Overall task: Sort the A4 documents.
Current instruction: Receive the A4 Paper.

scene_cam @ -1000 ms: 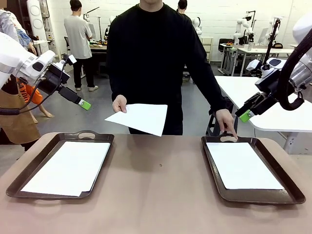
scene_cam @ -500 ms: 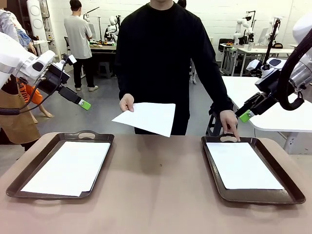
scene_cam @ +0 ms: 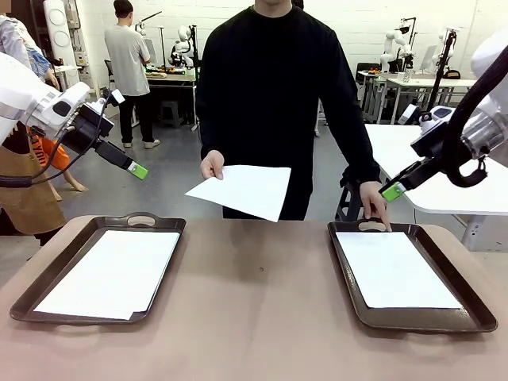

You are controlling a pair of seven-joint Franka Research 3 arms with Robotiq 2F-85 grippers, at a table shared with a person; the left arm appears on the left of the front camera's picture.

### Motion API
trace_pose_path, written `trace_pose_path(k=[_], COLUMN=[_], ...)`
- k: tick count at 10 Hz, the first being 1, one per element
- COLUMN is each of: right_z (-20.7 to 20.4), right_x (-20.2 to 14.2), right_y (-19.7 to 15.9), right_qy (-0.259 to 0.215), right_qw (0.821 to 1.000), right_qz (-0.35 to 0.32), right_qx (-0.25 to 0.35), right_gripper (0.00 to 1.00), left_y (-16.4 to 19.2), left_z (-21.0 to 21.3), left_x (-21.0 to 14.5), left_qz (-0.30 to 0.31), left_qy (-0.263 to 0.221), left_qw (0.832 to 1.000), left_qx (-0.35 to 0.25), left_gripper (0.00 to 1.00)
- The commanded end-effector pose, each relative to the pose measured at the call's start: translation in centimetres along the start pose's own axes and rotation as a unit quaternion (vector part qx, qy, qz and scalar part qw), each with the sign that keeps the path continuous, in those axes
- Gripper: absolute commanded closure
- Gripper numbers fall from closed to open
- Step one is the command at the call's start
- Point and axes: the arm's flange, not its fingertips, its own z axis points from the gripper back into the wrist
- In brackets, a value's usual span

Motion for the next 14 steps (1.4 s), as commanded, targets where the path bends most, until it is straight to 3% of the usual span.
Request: trace_pose_path(k=[1,4,8,10,12,14], right_z=[-2.0,-5.8,-11.1,-13.8,-15.8,-17.2], right_x=[-0.3,-1.7,-1.6,-1.6,-1.7,-1.1], right_y=[-0.3,-1.0,-2.9,-3.8,-5.5,-6.0], right_qy=[-0.037,-0.128,-0.226,-0.217,-0.238,-0.245], right_qw=[0.995,0.965,0.908,0.894,0.868,0.856], right_qz=[-0.09,-0.22,-0.309,-0.346,-0.387,-0.399], right_qx=[-0.009,0.07,0.171,0.185,0.199,0.221], right_gripper=[0.0,0.0,0.0,0.0,0.0,0.0], left_y=[0.0,0.0,0.0,0.0,0.0,0.0], left_z=[-0.1,-0.1,-0.1,-0.1,-0.1,-0.1], left_x=[0.0,0.0,0.0,0.0,0.0,0.0], left_qz=[-0.001,-0.001,-0.001,-0.001,-0.001,-0.001], left_qy=[0.0,0.0,0.0,0.0,0.0,0.0], left_qw=[1.0,1.0,1.0,1.0,1.0,1.0], left_qx=[0.0,0.0,0.0,0.0,0.0,0.0], left_gripper=[0.0,0.0,0.0,0.0,0.0,0.0])
